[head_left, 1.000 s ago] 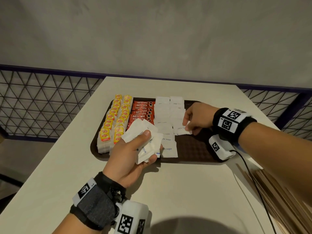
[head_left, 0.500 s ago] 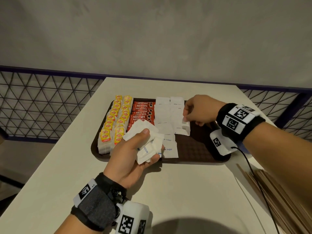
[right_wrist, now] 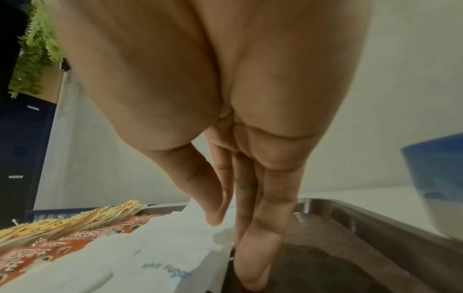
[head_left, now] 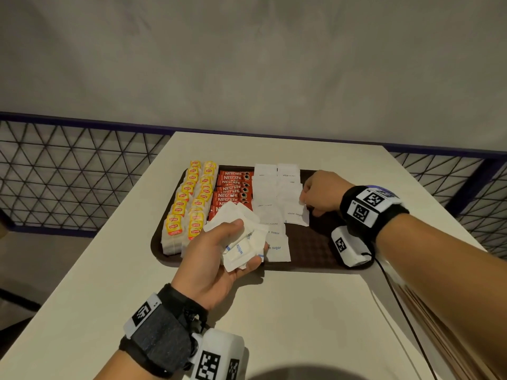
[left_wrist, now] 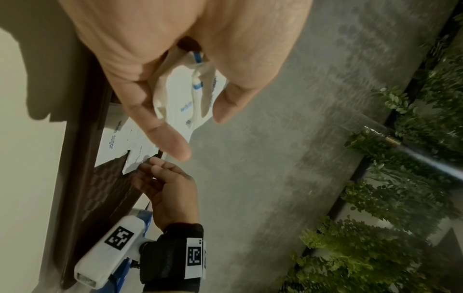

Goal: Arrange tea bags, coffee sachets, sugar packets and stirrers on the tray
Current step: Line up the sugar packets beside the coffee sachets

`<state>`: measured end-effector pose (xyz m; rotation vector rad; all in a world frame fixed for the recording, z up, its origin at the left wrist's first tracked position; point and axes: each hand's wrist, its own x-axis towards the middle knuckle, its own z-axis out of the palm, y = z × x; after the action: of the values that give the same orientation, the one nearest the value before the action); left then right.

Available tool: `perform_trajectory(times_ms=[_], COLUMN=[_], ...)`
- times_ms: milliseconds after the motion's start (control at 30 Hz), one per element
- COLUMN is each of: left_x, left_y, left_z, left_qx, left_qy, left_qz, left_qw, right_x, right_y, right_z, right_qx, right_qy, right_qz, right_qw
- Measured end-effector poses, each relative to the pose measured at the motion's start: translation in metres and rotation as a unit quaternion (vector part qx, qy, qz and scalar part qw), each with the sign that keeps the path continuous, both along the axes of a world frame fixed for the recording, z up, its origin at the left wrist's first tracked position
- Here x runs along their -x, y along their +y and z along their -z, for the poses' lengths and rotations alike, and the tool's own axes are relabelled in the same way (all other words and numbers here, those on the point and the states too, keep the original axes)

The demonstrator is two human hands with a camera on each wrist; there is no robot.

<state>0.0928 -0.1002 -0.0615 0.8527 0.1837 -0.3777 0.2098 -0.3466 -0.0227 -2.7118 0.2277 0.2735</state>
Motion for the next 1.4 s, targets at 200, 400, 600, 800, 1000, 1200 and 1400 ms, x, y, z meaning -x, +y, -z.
perform_trajectory(times_ms=[200,400,600,800,1000,1200,1400], left_x=[0.001,0.001,0.000,-0.002,-0.004,-0.005,-0.008], left_y=[0.002,0.002,0.000,0.005,0.009,0.007,0.008], left_z=[-0.001,-0.005,0.000,0.004,0.007,0.007,0.009], left_qx=[0.030,0.076,0.037,-0.046,-0.097,-0.099,-0.089], left_qy=[0.004,-0.021,-0.072,-0.131,-0.180,-0.172,-0.117], left_qz=[0.000,0.022,0.024,0.025,0.082,0.052,-0.026], left_qw=[1.000,0.997,0.996,0.990,0.975,0.979,0.989], right_x=[0.023,0.095,0.113,0.102,0.096,0.090,0.084], right_y=[-0.001,0.037,0.059,0.070,0.066,0.050,0.045], right_z=[-0.019,-0.051,-0.045,-0.028,-0.008,-0.010,-0.007], right_qx=[-0.007,-0.209,-0.253,-0.274,-0.336,-0.448,-0.456], right_qy=[-0.046,-0.103,-0.111,-0.145,-0.121,-0.047,-0.073], right_qz=[-0.010,-0.101,-0.142,-0.135,-0.120,-0.126,-0.083], right_qw=[0.999,0.967,0.950,0.941,0.926,0.884,0.883])
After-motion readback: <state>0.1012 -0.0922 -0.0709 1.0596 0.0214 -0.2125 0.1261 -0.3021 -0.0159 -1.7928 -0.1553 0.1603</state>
